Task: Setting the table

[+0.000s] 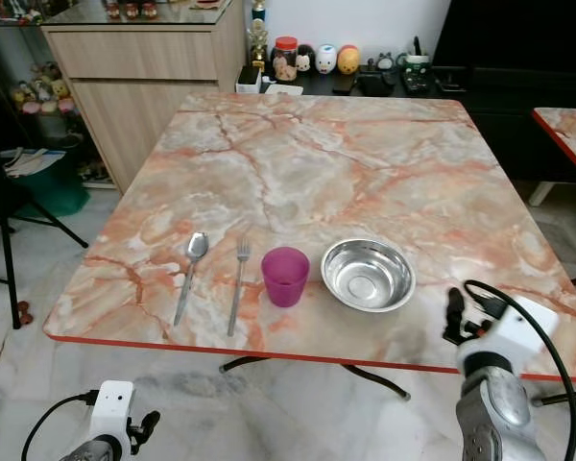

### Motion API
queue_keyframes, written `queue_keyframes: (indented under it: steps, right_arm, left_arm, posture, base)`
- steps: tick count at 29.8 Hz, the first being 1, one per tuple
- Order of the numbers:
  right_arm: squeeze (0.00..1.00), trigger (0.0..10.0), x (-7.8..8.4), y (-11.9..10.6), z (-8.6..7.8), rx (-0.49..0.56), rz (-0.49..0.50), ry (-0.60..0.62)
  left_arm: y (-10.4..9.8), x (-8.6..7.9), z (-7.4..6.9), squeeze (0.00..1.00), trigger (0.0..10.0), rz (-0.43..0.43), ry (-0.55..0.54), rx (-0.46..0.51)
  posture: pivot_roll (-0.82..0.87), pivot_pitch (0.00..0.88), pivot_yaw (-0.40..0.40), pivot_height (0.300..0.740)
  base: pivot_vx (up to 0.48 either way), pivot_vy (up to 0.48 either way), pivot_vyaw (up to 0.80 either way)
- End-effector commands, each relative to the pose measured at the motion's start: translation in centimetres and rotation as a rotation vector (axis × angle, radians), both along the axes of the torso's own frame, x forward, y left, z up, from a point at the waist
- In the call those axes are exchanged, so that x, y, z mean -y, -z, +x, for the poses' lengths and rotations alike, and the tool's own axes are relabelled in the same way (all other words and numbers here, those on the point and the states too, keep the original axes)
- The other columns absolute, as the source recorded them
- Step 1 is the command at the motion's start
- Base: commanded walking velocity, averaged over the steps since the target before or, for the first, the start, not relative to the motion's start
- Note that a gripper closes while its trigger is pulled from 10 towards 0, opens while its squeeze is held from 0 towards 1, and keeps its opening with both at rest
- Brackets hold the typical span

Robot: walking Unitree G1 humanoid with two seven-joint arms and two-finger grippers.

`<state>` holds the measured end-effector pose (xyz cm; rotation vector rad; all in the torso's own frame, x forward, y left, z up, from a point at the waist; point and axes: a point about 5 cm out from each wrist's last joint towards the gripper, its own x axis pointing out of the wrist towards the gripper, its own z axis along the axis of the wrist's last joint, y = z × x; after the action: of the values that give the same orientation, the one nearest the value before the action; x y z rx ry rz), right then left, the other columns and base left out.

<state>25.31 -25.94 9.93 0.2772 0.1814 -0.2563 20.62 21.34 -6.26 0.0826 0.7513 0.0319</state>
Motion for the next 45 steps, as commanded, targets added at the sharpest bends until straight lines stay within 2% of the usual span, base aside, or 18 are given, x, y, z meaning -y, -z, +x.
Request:
queue_keyframes:
  steps: [1, 6, 8, 22, 34, 45]
  right_arm:
    - [0.0, 10.0, 0.0, -0.6, 0.5, 0.019, 0.023, -0.025]
    - [0.0, 10.0, 0.1, -1.7, 1.3, 0.057, 0.02, -0.053]
    - [0.0, 10.0, 0.1, -1.8, 1.5, 0.059, 0.054, -0.047]
    - [0.0, 10.0, -2.0, 0.6, 2.4, -0.085, 0.143, -0.172]
    - [0.0, 10.0, -1.9, 0.5, 3.0, -0.073, 0.158, -0.167]
    - [0.0, 10.0, -2.4, 1.2, 3.4, -0.084, 0.225, -0.166]
  left_arm:
    - [0.3, -0.4, -0.6, 0.0, 10.0, 0.001, -0.015, -0.016]
    - [0.2, -0.5, -0.6, 0.0, 10.0, 0.0, -0.021, -0.013]
    - [0.3, -0.5, -0.6, 0.0, 10.0, -0.001, -0.024, -0.015]
    - [0.4, -0.8, -0.9, 0.0, 10.0, 0.002, -0.053, -0.027]
    - [0.4, -0.7, -0.9, 0.0, 10.0, -0.001, -0.051, -0.027]
    - [0.4, -0.8, -0.9, 0.0, 10.0, 0.001, -0.053, -0.022]
  posture:
    - [-0.01, 0.024, -0.006, 0.74]
    - [-0.01, 0.037, -0.008, 0.74]
    - [-0.01, 0.039, -0.009, 0.74]
    - [0.0, 0.049, -0.013, 0.74]
    - [0.0, 0.053, -0.014, 0.74]
    - [0.0, 0.054, -0.016, 0.74]
  base:
    - [0.0, 0.0, 0.0]
    - [0.0, 0.0, 0.0]
    - [0.0, 0.0, 0.0]
    - [0.0, 0.0, 0.0]
    - [0.0, 0.0, 0.0]
    - [0.0, 0.0, 0.0]
